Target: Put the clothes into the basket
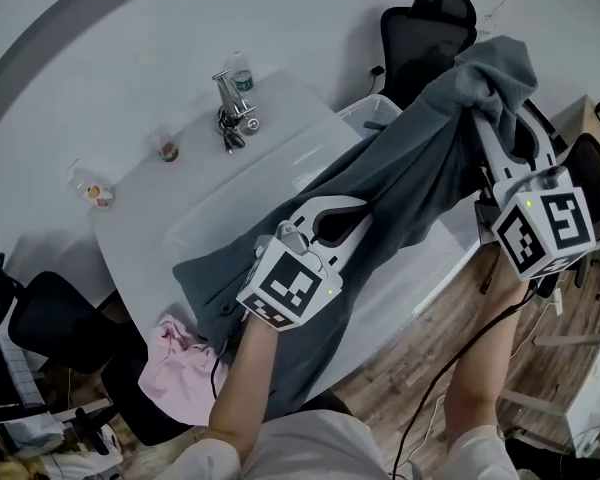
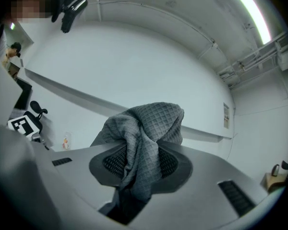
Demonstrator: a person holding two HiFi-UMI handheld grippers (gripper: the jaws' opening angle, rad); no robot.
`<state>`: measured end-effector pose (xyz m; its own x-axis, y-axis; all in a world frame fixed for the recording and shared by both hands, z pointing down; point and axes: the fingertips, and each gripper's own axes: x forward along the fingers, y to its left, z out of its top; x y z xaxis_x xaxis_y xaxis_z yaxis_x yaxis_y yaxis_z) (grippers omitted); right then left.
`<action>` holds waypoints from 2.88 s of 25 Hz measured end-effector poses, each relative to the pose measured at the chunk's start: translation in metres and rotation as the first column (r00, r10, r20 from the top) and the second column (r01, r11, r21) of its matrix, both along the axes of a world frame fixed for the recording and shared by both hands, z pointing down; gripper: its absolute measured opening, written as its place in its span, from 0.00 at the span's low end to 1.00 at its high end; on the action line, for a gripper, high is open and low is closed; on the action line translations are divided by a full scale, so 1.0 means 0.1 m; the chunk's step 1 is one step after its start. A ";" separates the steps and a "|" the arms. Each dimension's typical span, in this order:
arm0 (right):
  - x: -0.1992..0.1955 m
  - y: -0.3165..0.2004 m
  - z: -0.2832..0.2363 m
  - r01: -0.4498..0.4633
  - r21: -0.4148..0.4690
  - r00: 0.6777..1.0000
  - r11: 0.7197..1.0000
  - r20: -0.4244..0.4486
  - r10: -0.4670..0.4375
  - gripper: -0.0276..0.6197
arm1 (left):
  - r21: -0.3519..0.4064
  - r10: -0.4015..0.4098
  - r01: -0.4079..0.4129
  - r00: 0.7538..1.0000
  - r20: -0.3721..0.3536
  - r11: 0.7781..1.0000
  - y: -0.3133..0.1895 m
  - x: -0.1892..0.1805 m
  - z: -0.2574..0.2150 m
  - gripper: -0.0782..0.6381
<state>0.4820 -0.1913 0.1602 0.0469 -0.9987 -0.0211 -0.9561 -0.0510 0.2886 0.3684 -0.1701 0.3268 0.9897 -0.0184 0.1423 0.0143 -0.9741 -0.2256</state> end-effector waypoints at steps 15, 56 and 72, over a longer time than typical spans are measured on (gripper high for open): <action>-0.82 -0.08 2.24 0.214 -0.512 0.958 0.832 -0.058 -0.282 0.22 | -0.073 -0.074 0.090 0.977 0.199 0.993 -0.02 -0.44 0.93 0.11; -1.70 0.44 4.23 0.258 -0.926 0.683 0.274 -0.025 -0.730 0.63 | -0.169 -0.093 0.169 0.918 0.386 0.971 0.07 -0.99 1.43 0.11; -2.06 0.43 2.49 0.494 -0.484 0.830 0.723 0.016 -0.557 0.22 | -0.206 -0.045 0.052 0.998 0.042 0.977 0.19 -1.18 0.63 0.11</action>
<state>0.2764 -0.1484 0.4097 -0.4596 -0.7565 0.4653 -0.7446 0.6137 0.2623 0.2506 -0.1511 0.3901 0.9823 -0.0325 0.1842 -0.0295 -0.9994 -0.0193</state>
